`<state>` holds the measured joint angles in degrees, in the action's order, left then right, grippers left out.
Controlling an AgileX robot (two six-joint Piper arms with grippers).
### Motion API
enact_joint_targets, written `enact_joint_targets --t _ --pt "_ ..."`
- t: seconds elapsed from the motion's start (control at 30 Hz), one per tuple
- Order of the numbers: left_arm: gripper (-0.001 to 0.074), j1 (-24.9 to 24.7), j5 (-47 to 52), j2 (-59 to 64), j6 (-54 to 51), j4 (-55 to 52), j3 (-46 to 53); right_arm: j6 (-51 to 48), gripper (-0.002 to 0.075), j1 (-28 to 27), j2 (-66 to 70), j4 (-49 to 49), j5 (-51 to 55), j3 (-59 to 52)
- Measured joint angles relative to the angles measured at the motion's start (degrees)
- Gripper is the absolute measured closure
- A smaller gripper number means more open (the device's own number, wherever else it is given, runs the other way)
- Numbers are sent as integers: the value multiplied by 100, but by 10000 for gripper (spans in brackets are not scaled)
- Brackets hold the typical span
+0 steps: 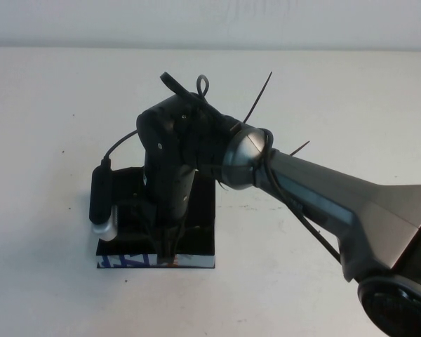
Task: Return glasses to glasses case
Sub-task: Place the glasses in the glasses case
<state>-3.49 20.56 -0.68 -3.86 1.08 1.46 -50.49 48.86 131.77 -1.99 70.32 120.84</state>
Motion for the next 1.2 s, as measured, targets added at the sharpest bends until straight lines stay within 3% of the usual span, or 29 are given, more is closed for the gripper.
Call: enact_joint_targets --t 0.3,0.77,0.9,1.07,1.2 --pt "736 0 0 0 0 0 0 0 518 0 0 45 0 0" --pt "736 0 0 0 0 0 0 155 504 0 -415 439 0 0" --pt "736 0 0 0 0 0 0 791 503 0 -714 696 10 0" --pt "736 0 0 0 0 0 0 1855 552 28 -1488 865 14 -528" --pt "736 0 0 0 0 0 0 2409 673 41 -2390 1100 49 -1426"
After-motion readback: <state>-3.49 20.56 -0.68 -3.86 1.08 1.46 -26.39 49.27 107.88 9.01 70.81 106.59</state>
